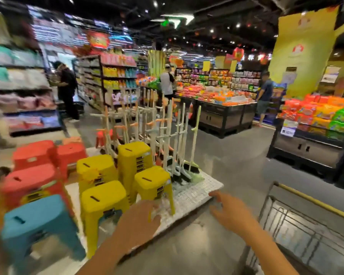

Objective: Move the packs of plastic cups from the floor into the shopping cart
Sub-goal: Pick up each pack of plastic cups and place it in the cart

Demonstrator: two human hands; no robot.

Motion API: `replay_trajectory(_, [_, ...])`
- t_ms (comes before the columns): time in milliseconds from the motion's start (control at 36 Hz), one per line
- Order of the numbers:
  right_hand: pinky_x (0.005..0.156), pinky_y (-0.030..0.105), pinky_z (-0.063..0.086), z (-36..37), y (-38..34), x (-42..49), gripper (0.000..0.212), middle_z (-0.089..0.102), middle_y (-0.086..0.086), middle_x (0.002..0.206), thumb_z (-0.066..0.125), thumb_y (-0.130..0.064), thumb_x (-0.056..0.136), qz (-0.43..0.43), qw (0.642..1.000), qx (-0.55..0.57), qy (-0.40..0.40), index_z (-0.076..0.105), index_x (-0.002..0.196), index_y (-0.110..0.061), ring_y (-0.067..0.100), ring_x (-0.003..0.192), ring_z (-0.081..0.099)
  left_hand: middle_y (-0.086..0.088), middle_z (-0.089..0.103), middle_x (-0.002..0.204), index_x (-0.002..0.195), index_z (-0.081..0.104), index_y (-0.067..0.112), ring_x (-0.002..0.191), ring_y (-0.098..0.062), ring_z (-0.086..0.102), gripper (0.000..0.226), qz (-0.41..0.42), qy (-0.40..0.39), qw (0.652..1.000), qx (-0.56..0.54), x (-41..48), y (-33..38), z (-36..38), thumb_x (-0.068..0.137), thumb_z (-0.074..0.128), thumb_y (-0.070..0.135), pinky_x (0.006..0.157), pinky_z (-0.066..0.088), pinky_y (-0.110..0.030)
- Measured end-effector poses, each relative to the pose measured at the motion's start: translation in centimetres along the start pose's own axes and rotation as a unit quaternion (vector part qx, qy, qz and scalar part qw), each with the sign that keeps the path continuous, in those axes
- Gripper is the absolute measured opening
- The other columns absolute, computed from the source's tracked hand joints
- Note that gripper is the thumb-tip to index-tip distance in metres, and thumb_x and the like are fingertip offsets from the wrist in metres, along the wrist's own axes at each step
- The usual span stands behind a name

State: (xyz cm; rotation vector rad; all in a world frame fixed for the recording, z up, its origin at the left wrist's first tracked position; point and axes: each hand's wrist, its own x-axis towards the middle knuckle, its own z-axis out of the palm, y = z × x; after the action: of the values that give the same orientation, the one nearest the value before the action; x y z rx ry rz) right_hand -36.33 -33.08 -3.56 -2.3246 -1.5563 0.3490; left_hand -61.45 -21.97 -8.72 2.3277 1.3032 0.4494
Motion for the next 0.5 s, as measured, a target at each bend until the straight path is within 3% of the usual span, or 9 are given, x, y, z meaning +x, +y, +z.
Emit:
replay_trajectory(83, [0.105,0.033,0.048,2.9,-6.6,1.7,0.047,0.060,-0.005,0.141,0.055,-0.048,0.099,-0.061,0.998,0.003,-0.018,0.051,0.144,-0.036,0.017,0.128,0.058,0.011,0.060,0.112,0.115,0.058,0.037,0.110,-0.019,0.059,0.032,-0.043,0.030,0.998,0.022,-3.8,-5.0,-4.7,0.086,0.050,0.047,0.091,0.047,-0.033])
replay_trajectory(139, [0.100,0.034,0.050,5.0,-11.0,2.7,0.046,0.062,-0.007,0.136,0.055,-0.052,0.097,-0.106,0.994,-0.008,-0.036,0.052,0.141,-0.039,0.016,0.124,0.060,0.007,0.059,0.119,0.120,0.060,0.029,0.109,-0.020,0.059,0.031,-0.094,0.049,0.994,0.032,-6.2,-7.8,-7.7,0.090,0.054,0.037,0.089,0.047,-0.031])
replay_trajectory(222, [0.089,0.034,0.053,8.2,-18.1,3.8,0.047,0.071,-0.003,0.125,0.055,-0.057,0.092,-0.185,0.981,-0.013,-0.050,0.061,0.133,-0.036,0.017,0.112,0.067,0.009,0.056,0.122,0.122,0.056,0.032,0.113,-0.016,0.056,0.033,-0.144,0.104,0.983,0.034,-10.1,-12.2,-11.4,0.092,0.052,0.043,0.088,0.046,-0.033])
replay_trajectory(278, [0.093,0.034,0.051,10.0,-23.3,4.0,0.050,0.067,-0.002,0.132,0.053,-0.057,0.095,-0.234,0.970,-0.004,-0.070,0.058,0.138,-0.033,0.018,0.121,0.063,0.013,0.055,0.117,0.121,0.055,0.036,0.108,-0.012,0.057,0.033,-0.193,0.130,0.972,0.028,-13.1,-15.5,-13.3,0.090,0.050,0.045,0.083,0.047,-0.031])
replay_trajectory(361, [0.099,0.034,0.050,12.8,-30.8,3.7,0.046,0.061,-0.005,0.142,0.056,-0.046,0.100,-0.303,0.946,-0.014,-0.116,0.051,0.144,-0.035,0.016,0.124,0.061,0.015,0.056,0.115,0.122,0.053,0.040,0.107,-0.009,0.057,0.033,-0.255,0.164,0.952,0.028,-18.0,-19.8,-16.0,0.090,0.051,0.046,0.082,0.046,-0.025])
replay_trajectory(444, [0.090,0.032,0.050,16.4,-38.0,3.1,0.041,0.066,-0.004,0.135,0.056,-0.045,0.100,-0.373,0.918,-0.012,-0.137,0.054,0.140,-0.035,0.013,0.108,0.066,0.006,0.062,0.119,0.121,0.060,0.026,0.109,-0.013,0.059,0.034,-0.325,0.193,0.925,0.046,-23.0,-23.5,-18.2,0.089,0.055,0.039,0.089,0.049,-0.031])
replay_trajectory(500, [0.095,0.033,0.050,19.1,-42.7,2.8,0.043,0.064,-0.006,0.137,0.057,-0.045,0.099,-0.422,0.893,-0.018,-0.154,0.055,0.140,-0.035,0.015,0.118,0.064,0.011,0.063,0.115,0.119,0.061,0.030,0.102,-0.009,0.061,0.034,-0.373,0.214,0.902,0.042,-26.4,-25.6,-19.4,0.087,0.056,0.041,0.087,0.052,-0.032])
